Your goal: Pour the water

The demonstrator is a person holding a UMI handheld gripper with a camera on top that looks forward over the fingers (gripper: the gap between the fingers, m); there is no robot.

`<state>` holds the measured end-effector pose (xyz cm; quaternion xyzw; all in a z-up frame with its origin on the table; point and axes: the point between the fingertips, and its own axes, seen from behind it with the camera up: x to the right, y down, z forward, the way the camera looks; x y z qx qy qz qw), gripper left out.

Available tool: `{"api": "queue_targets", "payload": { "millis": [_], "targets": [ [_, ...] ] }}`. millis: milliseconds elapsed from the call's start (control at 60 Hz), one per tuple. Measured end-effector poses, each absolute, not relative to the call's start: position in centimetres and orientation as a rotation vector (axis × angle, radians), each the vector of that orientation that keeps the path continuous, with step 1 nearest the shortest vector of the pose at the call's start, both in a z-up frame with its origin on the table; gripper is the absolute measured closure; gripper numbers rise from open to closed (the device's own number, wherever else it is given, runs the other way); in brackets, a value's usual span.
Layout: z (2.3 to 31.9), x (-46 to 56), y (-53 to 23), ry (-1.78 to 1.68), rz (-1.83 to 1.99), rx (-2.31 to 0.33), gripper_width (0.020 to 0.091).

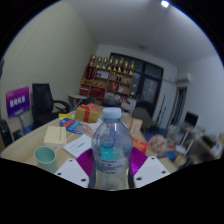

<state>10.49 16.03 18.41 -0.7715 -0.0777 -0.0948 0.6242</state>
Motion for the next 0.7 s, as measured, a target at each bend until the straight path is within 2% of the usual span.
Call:
{"api": "queue_targets", "payload": {
  "millis": [100, 117, 133, 200, 317, 350, 367, 500, 567, 633, 700],
  "targets": [
    [14.7, 11.3, 16.0, -0.109, -0.074, -1.844, 0.0656],
    [12.3, 11.0, 17.0, -0.084, -0.068, -1.831, 0.0656],
    [13.3, 12.5, 15.8, -0.071, -0.057, -1.83, 0.0656],
    [13.2, 13.6, 15.6, -0.036, -0.008, -1.819, 0.0655],
    [10.4, 13.6, 16.1, -0.01, 0.062, -1.816, 0.0658],
    [8.9, 12.9, 16.6, -0.023, 0.057, -1.82, 0.0631],
    [9.7, 13.0, 16.9, -0.021, 0.063, -1.773, 0.0651],
    [9.7, 13.9, 15.7, -0.054, 0.053, -1.746, 0.0657],
    [9.7, 13.7, 15.6, -0.045, 0.046, -1.726, 0.0628],
    [9.8, 13.8, 15.3, -0.041, 0.04, -1.713, 0.0528],
    [9.6, 13.9, 15.7, -0.027, 0.048, -1.754, 0.0472]
  ]
}}
